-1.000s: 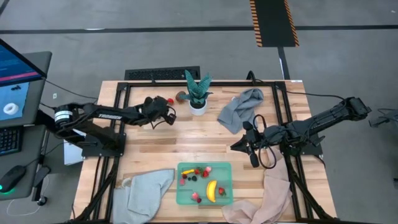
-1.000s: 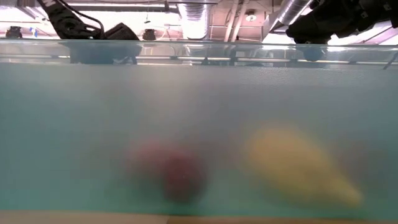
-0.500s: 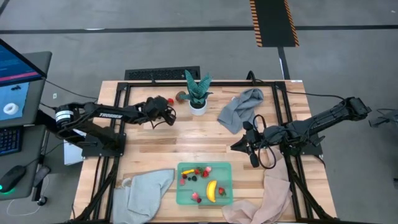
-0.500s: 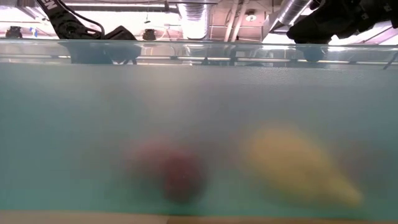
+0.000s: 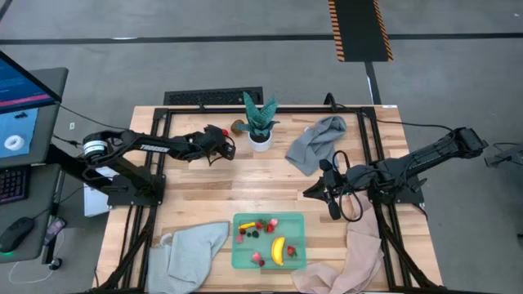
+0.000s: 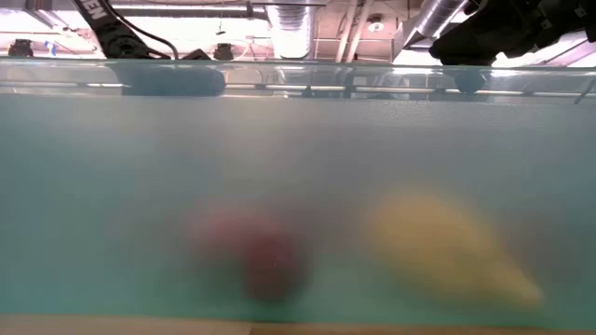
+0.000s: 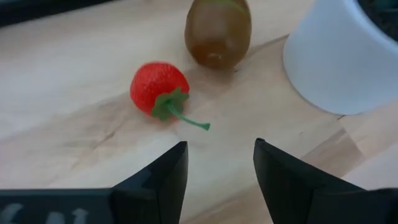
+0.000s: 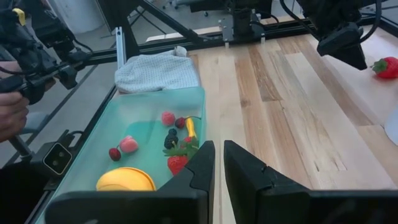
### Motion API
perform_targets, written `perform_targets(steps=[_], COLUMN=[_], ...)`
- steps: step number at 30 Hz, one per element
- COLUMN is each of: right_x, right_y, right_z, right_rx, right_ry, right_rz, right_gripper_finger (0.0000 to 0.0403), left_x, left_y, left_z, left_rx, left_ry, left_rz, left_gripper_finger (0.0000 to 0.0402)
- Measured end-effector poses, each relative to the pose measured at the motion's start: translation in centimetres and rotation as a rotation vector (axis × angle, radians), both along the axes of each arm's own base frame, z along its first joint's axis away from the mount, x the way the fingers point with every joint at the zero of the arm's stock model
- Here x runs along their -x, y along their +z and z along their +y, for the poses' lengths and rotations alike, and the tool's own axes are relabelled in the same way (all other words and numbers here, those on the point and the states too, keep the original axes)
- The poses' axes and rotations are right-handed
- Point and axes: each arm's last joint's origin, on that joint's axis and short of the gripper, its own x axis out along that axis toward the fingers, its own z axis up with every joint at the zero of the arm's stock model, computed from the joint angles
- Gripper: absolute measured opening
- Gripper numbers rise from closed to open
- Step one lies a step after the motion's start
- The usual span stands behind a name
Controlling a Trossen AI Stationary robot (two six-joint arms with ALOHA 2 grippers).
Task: Pick and placing Produce into tupperware
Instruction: Put the red strawberry into the green bin
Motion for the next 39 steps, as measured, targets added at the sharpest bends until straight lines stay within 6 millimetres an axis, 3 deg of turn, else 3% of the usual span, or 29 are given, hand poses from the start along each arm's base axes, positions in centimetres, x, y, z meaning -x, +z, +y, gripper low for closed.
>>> perform_targets(steps=[22, 39], right_x=[0.0, 0.0], right_y=[-0.1, -0.1], right_z=[0.0, 0.0], right_rx=[0.002, 0.002], right_ry=[0.0, 0.001], right_rz=[0.007, 0.007], right_gripper_finger=[0.0059, 0.0059], left_x=[-2.6, -2.3], left_y=[-0.2, -0.1], left_z=[1.4, 1.7], left_rx=[0.011, 0.014], left_ry=[0.091, 0.125], left_rz=[0.077, 0.143], left_gripper_finger=[0.0142, 0.0142])
